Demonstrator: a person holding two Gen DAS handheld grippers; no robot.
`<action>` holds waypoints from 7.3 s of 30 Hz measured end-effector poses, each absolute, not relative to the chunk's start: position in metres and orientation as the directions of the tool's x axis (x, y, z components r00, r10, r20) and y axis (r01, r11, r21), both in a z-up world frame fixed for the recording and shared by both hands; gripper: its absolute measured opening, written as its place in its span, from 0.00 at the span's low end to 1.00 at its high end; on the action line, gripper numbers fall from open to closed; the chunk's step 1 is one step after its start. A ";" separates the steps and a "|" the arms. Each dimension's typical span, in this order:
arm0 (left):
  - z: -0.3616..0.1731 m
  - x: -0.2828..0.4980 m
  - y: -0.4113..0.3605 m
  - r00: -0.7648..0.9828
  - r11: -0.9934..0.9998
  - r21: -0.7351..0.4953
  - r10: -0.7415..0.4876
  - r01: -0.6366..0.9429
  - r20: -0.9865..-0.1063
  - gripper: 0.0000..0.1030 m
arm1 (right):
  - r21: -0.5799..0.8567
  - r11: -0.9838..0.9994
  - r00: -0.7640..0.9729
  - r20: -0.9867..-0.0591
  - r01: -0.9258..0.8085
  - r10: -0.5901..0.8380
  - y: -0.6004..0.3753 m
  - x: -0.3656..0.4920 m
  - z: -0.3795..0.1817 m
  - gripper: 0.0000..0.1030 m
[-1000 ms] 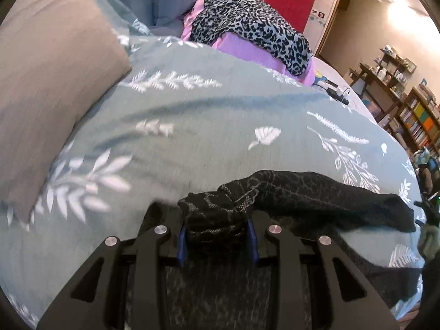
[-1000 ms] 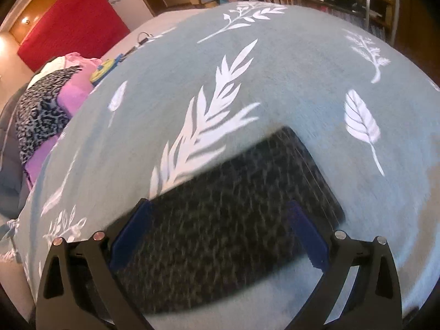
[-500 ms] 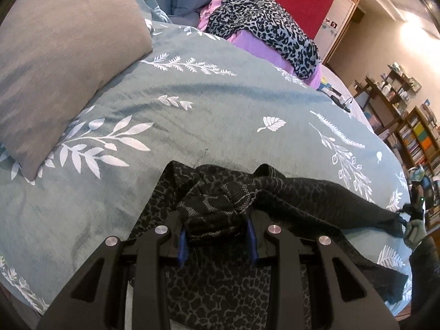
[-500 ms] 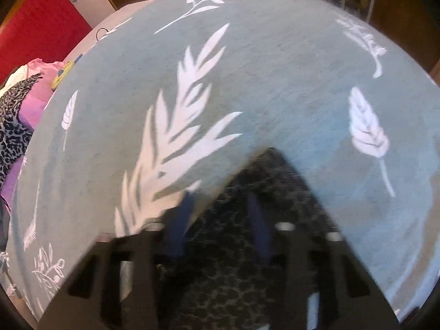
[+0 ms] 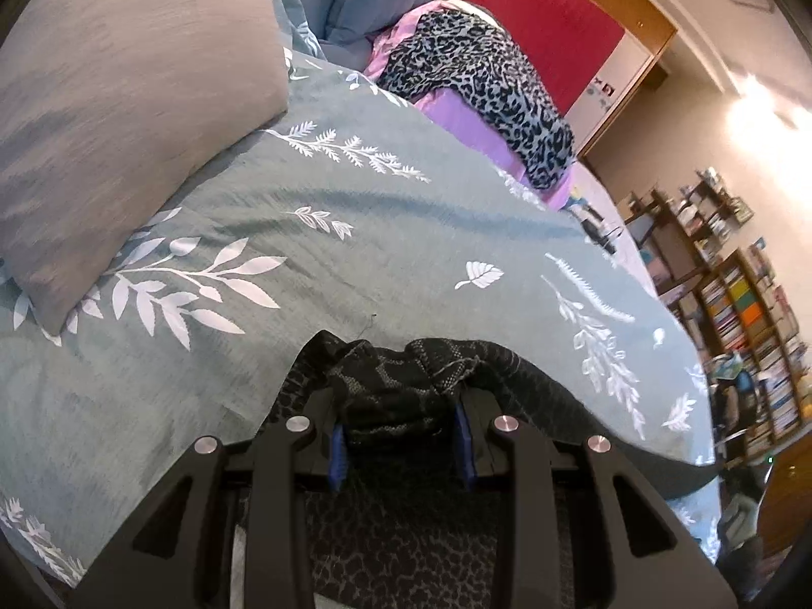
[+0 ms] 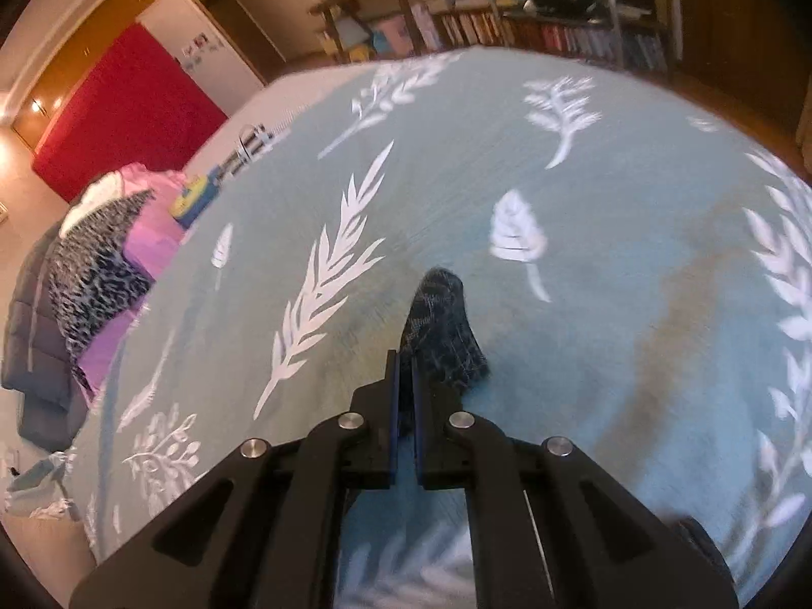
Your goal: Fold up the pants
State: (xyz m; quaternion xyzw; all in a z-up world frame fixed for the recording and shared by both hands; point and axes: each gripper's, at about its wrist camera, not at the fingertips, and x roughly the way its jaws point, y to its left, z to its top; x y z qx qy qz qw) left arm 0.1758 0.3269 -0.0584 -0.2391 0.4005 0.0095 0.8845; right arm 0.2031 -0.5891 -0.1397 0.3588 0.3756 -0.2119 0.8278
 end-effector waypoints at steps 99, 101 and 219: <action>-0.100 0.083 0.339 0.663 0.964 -0.260 -0.162 -0.051 -0.731 0.86 | 0.435 0.877 0.553 -0.688 -0.206 0.470 -0.209 0.186 -0.149 0.53; -0.107 0.100 0.347 0.647 0.949 -0.306 -0.183 -0.082 -0.740 0.87 | 0.452 0.856 0.508 -0.691 -0.250 0.514 -0.181 0.191 -0.152 0.53; -0.143 0.137 -0.099 0.474 0.871 -0.048 -0.310 0.488 -0.824 0.70 | 0.546 0.552 0.703 -0.702 0.630 -0.109 -0.567 -0.058 -0.229 0.53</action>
